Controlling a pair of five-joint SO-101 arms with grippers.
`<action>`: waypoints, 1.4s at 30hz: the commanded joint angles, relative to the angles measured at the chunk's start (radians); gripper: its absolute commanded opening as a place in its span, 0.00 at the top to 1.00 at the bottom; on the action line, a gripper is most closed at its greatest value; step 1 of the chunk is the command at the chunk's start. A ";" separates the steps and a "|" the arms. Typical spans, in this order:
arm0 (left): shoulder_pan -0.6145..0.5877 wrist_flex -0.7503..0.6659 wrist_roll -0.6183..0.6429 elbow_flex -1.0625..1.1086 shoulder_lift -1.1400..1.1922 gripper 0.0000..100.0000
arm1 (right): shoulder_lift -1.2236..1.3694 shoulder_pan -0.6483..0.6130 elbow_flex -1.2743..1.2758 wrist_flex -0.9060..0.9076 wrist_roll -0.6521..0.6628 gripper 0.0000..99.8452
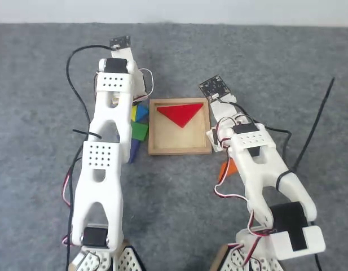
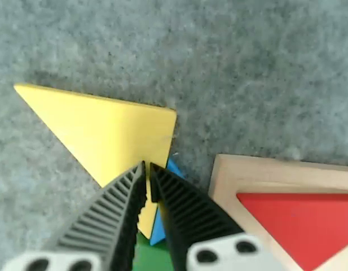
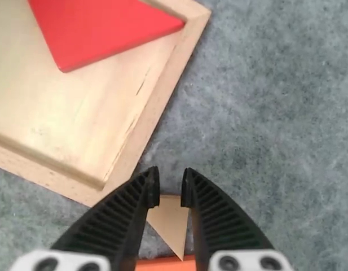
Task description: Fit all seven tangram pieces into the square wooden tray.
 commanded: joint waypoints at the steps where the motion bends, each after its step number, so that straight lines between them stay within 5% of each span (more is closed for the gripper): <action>1: 0.011 0.011 -0.006 -0.125 -0.049 0.99 | -0.012 0.015 -0.063 0.004 -0.009 0.91; 8: -0.043 -0.535 0.015 -0.174 0.094 0.99 | -0.012 0.015 -0.063 0.004 -0.009 0.91; 11: -0.075 -0.661 -0.023 -0.150 0.175 0.99 | -0.012 0.015 -0.063 0.004 -0.009 0.91; 20: -0.028 -0.186 -0.190 -0.151 0.115 0.99 | -0.041 0.013 -0.055 0.008 0.018 0.91; 33: 0.101 0.064 -0.482 -0.335 0.106 0.99 | -0.042 0.015 -0.055 0.010 0.020 0.91; 42: 0.068 0.061 -0.496 -0.216 0.097 0.99 | -0.047 0.015 -0.055 0.010 0.023 0.91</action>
